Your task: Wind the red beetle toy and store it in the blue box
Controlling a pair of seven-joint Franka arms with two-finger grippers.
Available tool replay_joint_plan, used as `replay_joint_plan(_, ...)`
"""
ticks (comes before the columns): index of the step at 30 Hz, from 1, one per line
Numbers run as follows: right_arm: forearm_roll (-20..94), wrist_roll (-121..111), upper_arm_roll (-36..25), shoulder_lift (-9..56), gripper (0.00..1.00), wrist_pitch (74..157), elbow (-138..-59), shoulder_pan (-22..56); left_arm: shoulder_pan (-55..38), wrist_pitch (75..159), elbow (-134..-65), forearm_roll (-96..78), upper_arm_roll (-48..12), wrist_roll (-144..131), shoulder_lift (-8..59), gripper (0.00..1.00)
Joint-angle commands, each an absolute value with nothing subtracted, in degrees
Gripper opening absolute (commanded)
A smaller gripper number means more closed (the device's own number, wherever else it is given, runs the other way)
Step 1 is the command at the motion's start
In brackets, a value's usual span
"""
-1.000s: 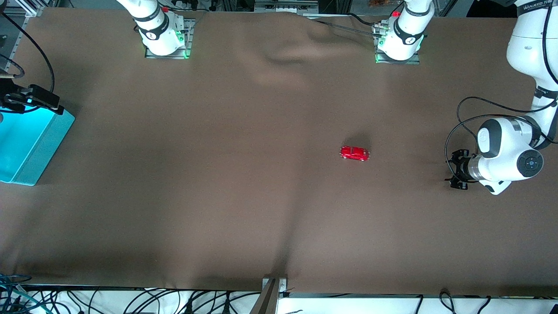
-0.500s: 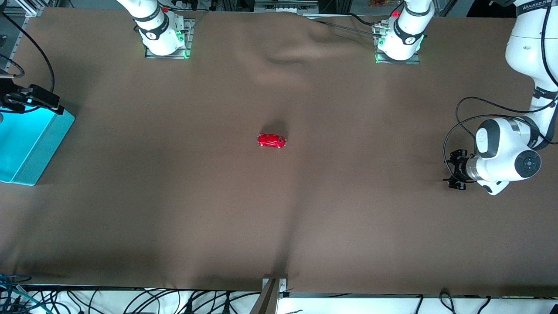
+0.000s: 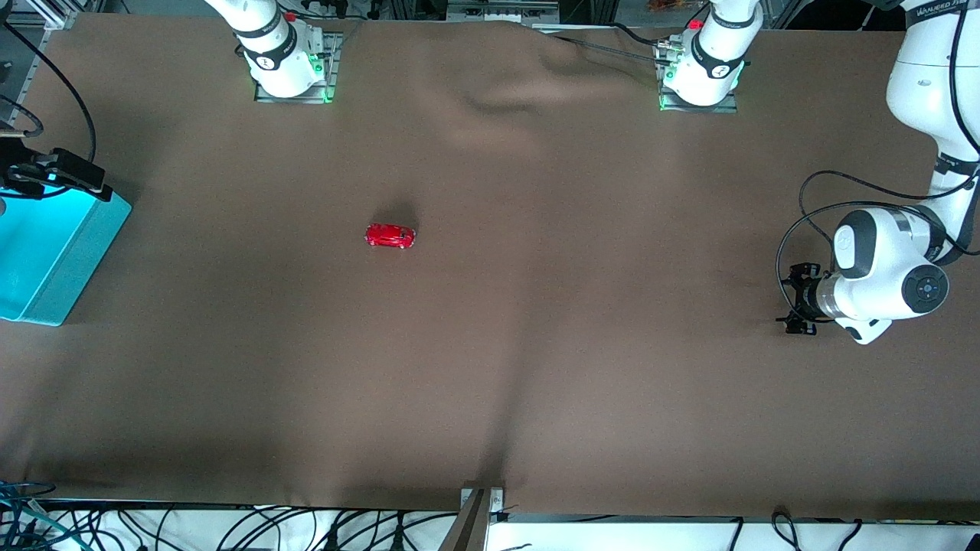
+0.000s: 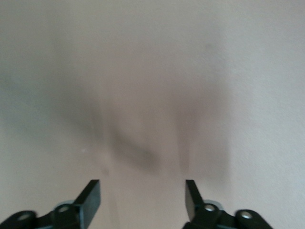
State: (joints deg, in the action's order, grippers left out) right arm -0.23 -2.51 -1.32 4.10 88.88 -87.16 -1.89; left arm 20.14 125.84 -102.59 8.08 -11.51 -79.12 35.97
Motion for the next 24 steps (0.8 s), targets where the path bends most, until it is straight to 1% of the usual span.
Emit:
replay_joint_plan(1, 0.8, -2.9, -1.3, 4.4, 1.00, 88.3, -85.9, -2.0, 19.9, 121.5, -99.1, 10.3, -13.2, -78.6, 35.9, 0.99)
replay_joint_plan(10, 0.8, -2.9, -1.3, 4.4, 1.00, 88.3, -85.9, -2.0, 20.0, 118.9, -95.6, 10.5, -15.7, -75.6, 34.1, 1.00)
replay_joint_plan(14, 0.8, -3.0, -1.3, 4.4, 1.00, 88.3, -85.9, -2.0, 20.0, 115.2, -94.0, 10.2, -16.4, -67.6, 32.3, 1.00)
replay_joint_plan(21, 0.8, -3.0, -1.3, 4.4, 1.00, 88.3, -85.9, -2.0, 20.2, 106.4, -87.0, 9.5, -19.2, -56.1, 31.7, 1.00)
replay_joint_plan(24, 0.8, -3.0, -1.3, 4.4, 1.00, 88.3, -85.9, -2.0, 20.2, 104.2, -83.9, 9.6, -20.6, -51.6, 31.7, 1.00)
